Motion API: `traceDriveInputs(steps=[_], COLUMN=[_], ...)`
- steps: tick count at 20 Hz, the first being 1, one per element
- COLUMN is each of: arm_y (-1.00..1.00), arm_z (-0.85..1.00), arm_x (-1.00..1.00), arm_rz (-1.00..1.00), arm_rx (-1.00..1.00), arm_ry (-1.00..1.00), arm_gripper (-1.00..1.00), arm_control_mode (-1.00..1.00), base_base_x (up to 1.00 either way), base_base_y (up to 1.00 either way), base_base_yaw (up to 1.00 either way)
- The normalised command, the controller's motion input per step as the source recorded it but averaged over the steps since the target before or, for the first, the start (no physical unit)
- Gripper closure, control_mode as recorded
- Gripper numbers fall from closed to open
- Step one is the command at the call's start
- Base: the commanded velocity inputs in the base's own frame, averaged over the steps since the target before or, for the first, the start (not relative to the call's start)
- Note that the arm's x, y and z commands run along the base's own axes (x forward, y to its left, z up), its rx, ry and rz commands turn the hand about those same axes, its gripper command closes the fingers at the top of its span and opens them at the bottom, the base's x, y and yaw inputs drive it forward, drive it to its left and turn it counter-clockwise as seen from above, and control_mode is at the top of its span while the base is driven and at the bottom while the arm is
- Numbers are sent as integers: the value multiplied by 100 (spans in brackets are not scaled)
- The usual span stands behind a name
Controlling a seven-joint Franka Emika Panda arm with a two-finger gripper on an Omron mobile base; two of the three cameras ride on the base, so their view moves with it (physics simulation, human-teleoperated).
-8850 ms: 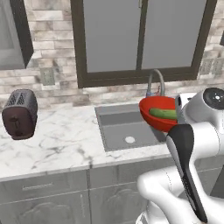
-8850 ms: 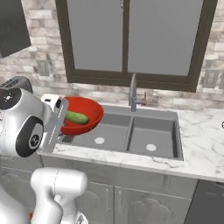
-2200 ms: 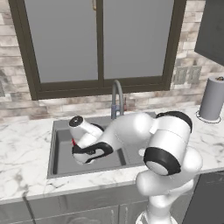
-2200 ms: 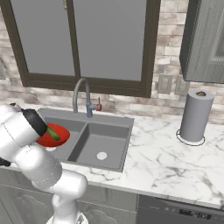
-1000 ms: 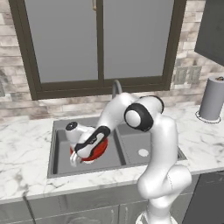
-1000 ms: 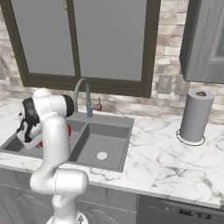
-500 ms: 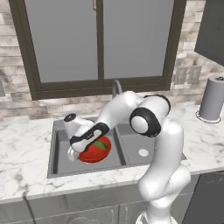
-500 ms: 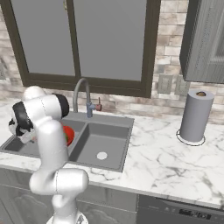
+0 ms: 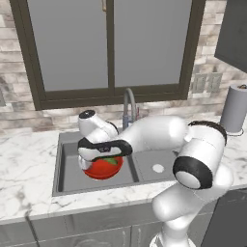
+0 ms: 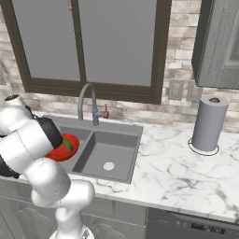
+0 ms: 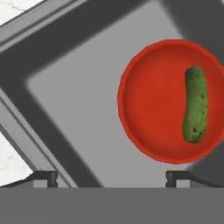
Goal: Pick the cucumber from the cabinet and place it in the bowl. Then pick the bowl and place it in the sink. Then turn on the sink facuet.
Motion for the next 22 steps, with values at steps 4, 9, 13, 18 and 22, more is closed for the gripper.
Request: traceDriveInputs(steps=[4,9,13,18,22], arm_y=[-54,-61,-68,-69,-78], arm_z=[100,99,100,78,54], arm_x=[-80,-73,-63,-61,-59], arm_rz=[-2,0,0,2,1], arm_rx=[9,14,16,22,25], arm_ry=[-17,-22,-22,-22,-17], arm_gripper=[-100,-100,-100,-100,-100], arm_control_mode=[-100,-100,-100,-100,-100], base_base_x=[0,0,0,0,0], base_base_y=[0,0,0,0,0], base_base_yaw=[0,0,0,0,0])
